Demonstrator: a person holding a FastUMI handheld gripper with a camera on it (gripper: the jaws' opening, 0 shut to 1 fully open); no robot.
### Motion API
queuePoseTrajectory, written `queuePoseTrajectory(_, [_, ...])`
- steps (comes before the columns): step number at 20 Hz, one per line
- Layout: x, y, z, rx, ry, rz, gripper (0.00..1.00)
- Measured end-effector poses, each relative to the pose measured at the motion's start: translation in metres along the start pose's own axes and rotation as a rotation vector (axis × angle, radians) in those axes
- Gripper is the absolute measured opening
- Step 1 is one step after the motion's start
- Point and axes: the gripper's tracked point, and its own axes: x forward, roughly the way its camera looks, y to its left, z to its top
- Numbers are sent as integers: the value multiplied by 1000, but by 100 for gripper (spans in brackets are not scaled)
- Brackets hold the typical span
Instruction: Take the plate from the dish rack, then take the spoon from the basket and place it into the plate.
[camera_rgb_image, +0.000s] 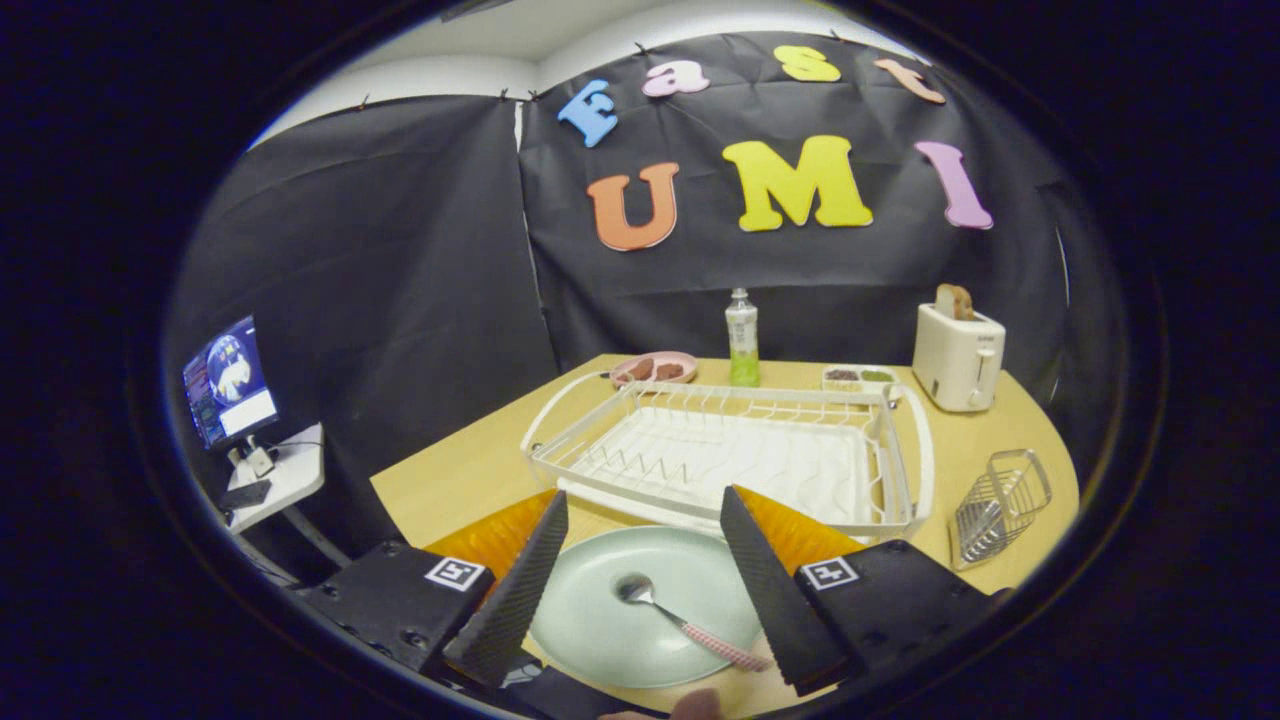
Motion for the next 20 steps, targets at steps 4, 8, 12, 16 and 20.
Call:
queuePoseTrajectory(4, [-27,-15,27,-24,-152,-145,100])
queuePoseTrajectory(8, [-57,-23,42,-45,-282,-284,100])
queuePoseTrajectory(12, [-78,-29,40,7,-331,-350,100])
queuePoseTrajectory(16, [-88,-32,37,-29,-369,-425,100])
queuePoseTrajectory(20, [-84,-21,30,-48,-384,-440,100])
